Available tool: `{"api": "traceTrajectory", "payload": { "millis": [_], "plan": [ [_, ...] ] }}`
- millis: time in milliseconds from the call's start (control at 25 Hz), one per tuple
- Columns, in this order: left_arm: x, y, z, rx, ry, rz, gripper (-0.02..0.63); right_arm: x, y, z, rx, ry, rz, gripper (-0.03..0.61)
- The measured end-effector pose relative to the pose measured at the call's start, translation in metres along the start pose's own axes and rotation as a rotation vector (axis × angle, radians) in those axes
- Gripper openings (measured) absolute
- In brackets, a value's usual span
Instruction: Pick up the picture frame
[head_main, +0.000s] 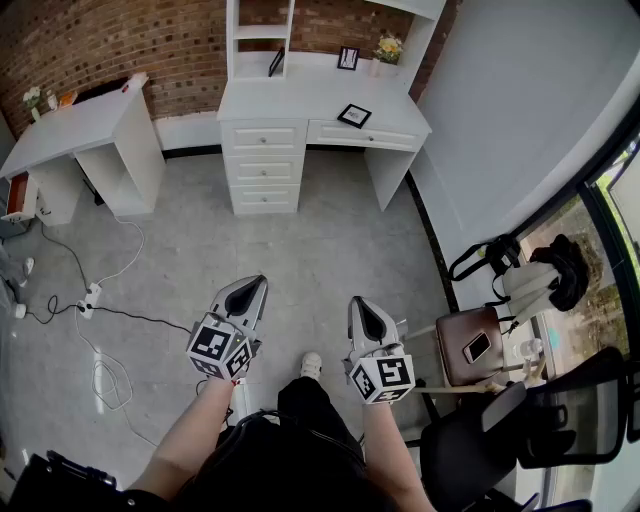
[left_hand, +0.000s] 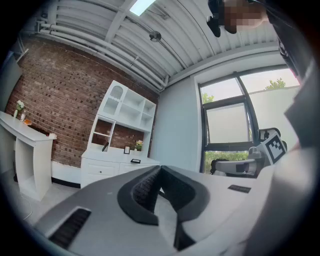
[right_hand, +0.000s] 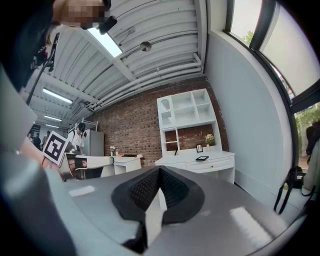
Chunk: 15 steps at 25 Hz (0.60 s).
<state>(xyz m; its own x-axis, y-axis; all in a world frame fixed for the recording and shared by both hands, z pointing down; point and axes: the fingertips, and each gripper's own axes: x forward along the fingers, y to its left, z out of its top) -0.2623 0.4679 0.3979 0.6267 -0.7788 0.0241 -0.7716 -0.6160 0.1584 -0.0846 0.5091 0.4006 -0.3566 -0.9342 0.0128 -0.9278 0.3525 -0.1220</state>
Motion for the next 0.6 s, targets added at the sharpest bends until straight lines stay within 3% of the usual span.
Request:
{"api": "traceTrajectory", "payload": {
  "millis": [600],
  "plan": [
    [0.126, 0.029, 0.005, 0.004, 0.023, 0.040, 0.005, 0.093, -0.090, 0.001, 0.015, 0.030, 0.052, 0.002]
  ]
}}
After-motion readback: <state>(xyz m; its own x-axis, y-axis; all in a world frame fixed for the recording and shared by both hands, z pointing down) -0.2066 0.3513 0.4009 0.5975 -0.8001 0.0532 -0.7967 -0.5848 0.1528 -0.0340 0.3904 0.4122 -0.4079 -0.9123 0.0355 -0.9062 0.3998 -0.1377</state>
